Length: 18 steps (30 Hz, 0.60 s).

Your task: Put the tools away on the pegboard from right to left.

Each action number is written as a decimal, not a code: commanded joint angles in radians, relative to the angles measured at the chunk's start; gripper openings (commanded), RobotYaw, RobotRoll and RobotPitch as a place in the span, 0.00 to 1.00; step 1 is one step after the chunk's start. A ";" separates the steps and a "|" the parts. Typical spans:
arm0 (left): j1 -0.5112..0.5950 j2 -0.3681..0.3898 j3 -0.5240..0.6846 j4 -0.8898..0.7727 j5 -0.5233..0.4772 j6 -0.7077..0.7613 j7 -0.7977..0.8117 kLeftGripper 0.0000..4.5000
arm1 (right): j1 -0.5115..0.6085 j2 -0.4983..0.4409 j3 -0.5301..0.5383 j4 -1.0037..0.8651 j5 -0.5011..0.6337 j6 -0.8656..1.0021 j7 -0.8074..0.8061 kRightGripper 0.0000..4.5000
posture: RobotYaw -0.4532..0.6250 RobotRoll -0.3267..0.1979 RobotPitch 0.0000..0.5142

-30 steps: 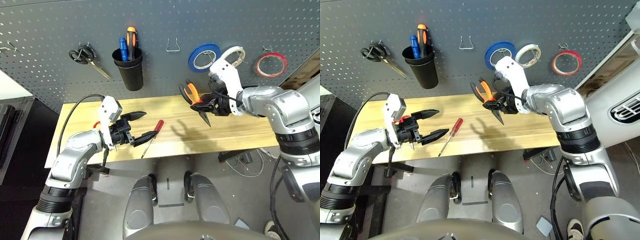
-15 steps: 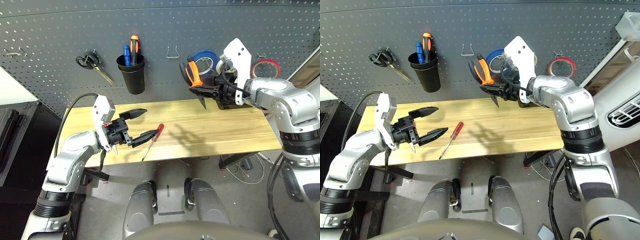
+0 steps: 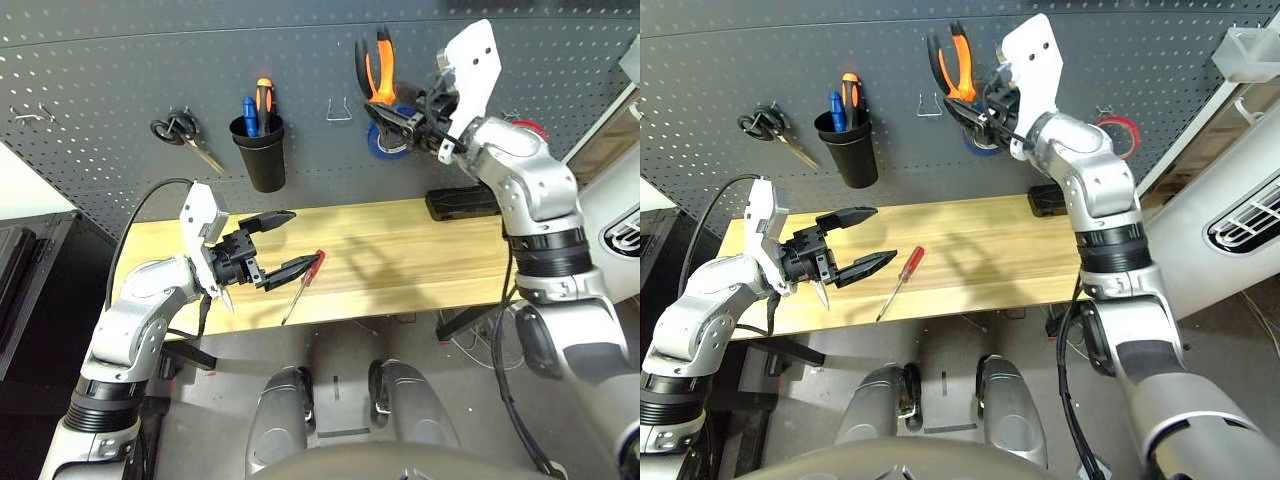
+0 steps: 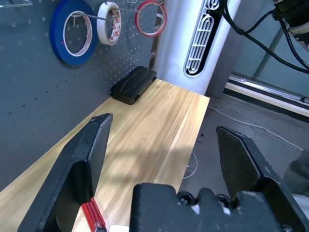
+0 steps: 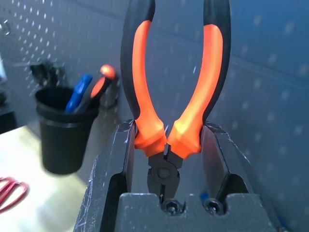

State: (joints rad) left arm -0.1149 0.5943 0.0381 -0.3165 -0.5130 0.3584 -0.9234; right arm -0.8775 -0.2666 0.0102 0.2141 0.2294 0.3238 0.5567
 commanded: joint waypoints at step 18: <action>-0.035 0.010 -0.033 -0.072 -0.007 0.069 0.026 1.00 | -0.238 0.151 0.007 0.614 -0.194 -0.597 -0.202 0.46 | 0.39 0.62 0.08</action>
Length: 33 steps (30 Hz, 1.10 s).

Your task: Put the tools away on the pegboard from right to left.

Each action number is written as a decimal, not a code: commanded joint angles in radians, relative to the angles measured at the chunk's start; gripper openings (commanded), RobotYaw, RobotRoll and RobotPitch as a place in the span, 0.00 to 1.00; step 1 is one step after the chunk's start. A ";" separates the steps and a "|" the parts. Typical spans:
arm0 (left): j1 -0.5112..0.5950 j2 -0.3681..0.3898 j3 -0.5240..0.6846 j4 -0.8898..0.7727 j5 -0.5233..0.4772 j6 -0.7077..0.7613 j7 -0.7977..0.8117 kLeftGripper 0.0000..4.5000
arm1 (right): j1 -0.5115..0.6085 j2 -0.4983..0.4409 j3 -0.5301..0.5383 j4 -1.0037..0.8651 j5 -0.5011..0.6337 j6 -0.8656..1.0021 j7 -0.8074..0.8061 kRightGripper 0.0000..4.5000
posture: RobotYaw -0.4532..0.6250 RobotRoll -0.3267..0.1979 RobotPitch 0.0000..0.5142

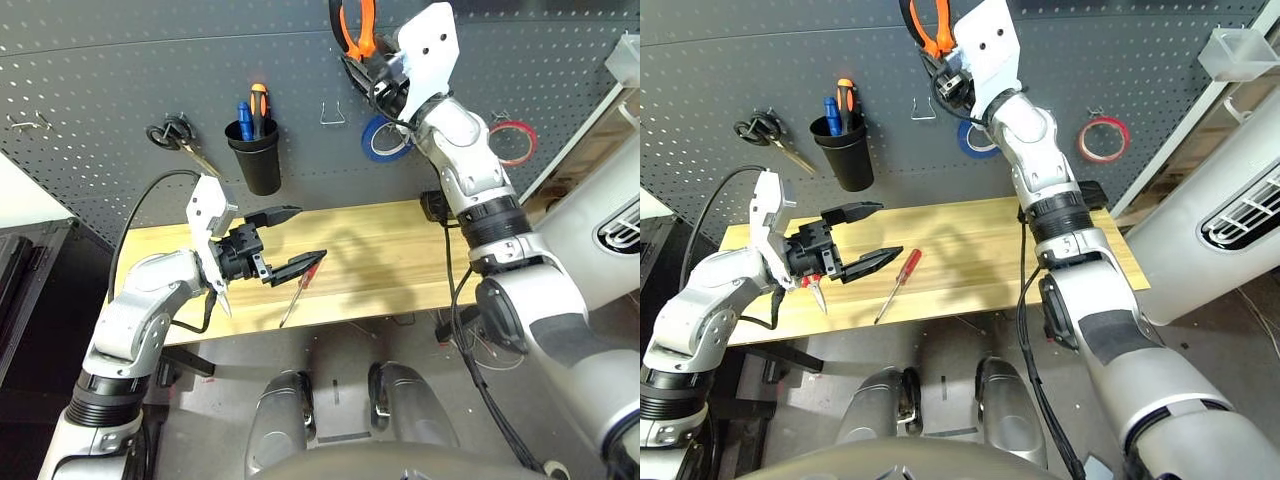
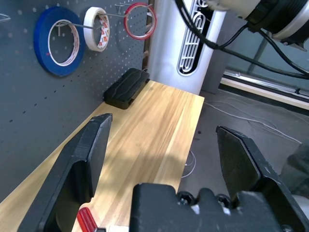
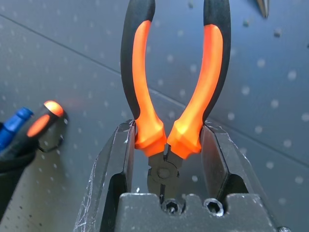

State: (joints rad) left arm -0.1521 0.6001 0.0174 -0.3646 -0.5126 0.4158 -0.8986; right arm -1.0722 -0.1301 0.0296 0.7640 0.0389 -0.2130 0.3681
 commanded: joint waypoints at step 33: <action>0.038 -0.008 -0.005 -0.125 -0.034 0.083 0.071 1.00 | -0.190 0.084 -0.041 0.421 -0.040 -0.195 -0.050 0.46 | 0.45 0.62 0.17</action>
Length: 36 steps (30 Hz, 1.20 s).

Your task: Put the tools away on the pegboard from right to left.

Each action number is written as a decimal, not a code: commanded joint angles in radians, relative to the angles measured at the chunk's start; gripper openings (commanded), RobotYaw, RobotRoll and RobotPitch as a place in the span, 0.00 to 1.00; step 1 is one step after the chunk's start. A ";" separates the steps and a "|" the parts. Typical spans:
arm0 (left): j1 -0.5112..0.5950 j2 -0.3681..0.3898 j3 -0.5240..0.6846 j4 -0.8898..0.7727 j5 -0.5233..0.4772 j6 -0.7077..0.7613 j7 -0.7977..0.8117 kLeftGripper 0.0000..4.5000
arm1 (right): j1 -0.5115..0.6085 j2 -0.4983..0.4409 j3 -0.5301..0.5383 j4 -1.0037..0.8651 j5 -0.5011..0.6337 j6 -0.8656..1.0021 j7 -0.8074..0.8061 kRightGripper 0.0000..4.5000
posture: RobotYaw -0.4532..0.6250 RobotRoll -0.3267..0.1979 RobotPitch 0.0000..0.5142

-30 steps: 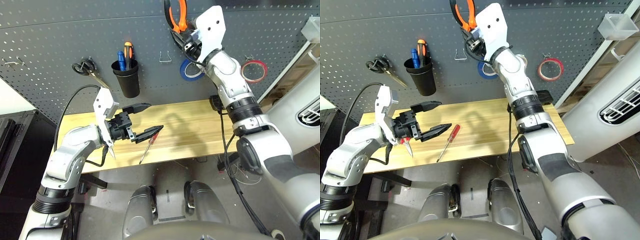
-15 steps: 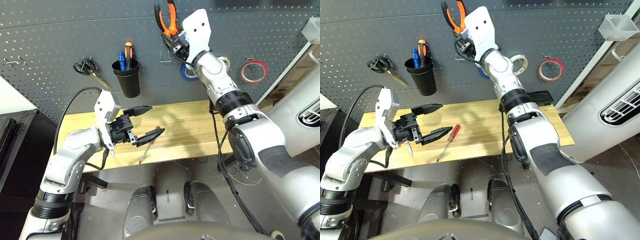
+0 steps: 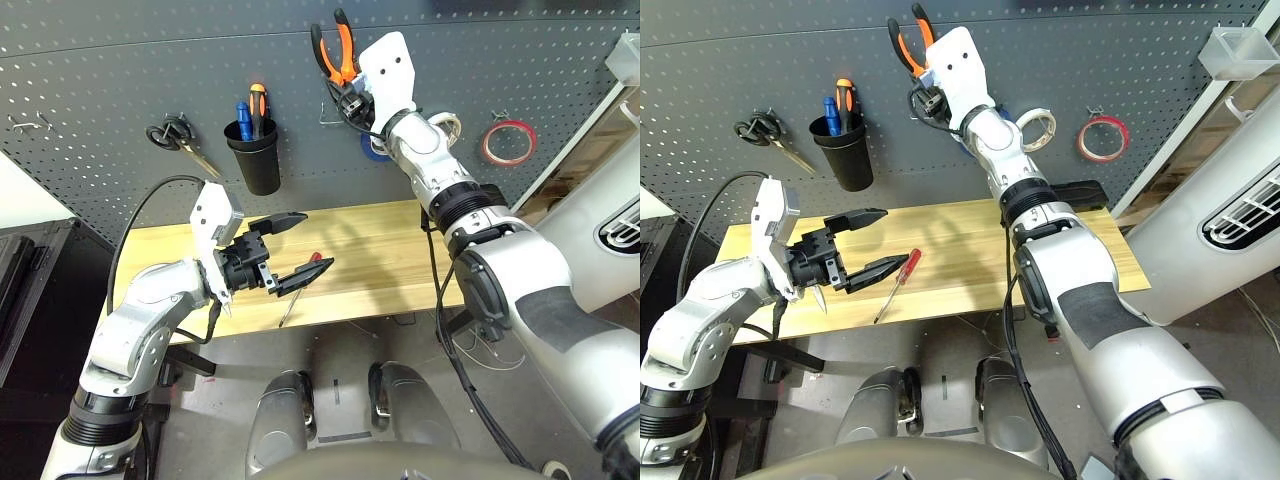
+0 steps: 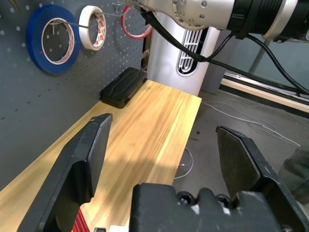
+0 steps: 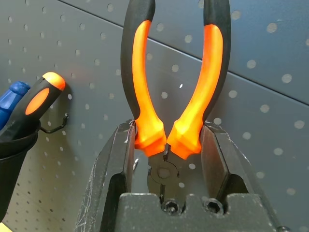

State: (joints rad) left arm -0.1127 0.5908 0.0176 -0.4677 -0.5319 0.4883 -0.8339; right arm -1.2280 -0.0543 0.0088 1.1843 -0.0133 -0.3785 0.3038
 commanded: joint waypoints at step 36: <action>0.030 0.007 -0.005 -0.059 -0.031 0.022 0.022 1.00 | -0.081 0.000 -0.050 0.059 -0.013 -0.040 -0.006 0.46 | 0.46 0.62 0.20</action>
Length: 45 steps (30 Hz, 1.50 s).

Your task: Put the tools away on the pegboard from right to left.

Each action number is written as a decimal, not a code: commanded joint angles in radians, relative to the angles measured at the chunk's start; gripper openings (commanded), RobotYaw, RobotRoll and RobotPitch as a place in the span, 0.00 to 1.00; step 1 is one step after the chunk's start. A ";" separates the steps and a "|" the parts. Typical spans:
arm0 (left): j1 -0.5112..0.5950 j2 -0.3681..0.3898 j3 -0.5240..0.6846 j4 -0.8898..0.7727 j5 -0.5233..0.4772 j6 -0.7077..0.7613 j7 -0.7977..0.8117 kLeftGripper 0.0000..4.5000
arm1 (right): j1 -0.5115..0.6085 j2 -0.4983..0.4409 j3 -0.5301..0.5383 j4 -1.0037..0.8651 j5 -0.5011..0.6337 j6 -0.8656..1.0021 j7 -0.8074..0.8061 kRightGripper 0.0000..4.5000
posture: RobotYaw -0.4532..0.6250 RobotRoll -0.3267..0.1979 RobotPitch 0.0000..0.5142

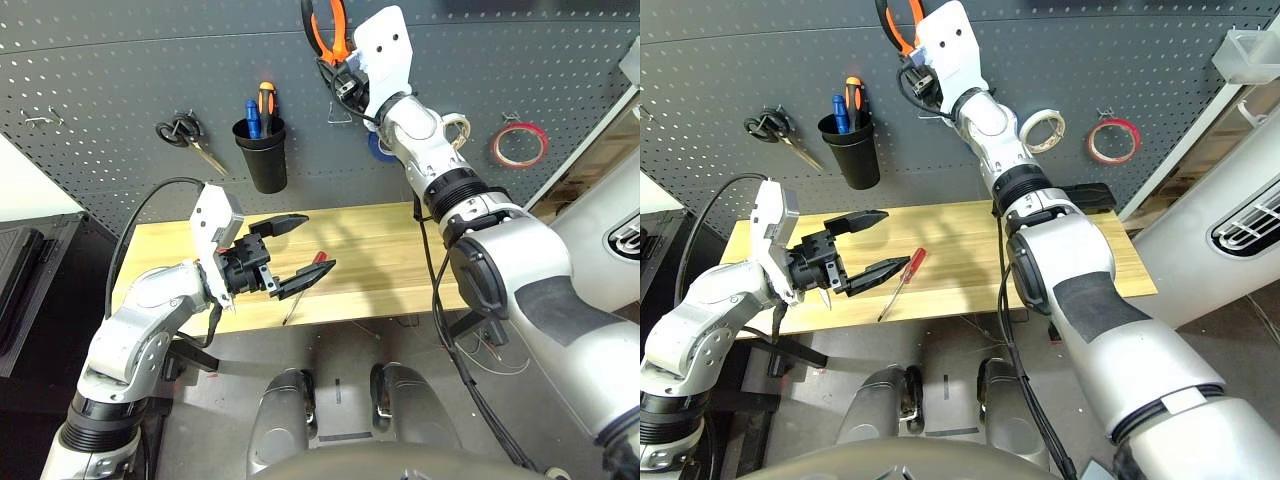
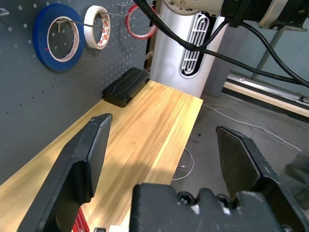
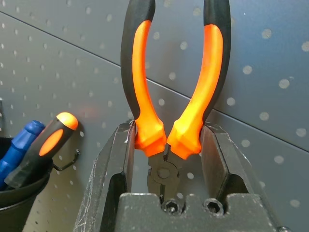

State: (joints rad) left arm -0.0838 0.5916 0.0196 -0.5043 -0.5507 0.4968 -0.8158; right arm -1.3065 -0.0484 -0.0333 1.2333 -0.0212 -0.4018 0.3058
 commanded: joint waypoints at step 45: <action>0.012 0.020 0.010 -0.059 -0.039 0.037 0.022 1.00 | -0.065 0.012 -0.060 0.002 0.030 -0.030 0.060 0.46 | 0.49 0.62 0.34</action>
State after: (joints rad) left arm -0.0736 0.6041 0.0270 -0.5361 -0.5719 0.5204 -0.7967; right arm -1.3424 -0.0491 -0.0905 1.2774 -0.0074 -0.4053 0.3454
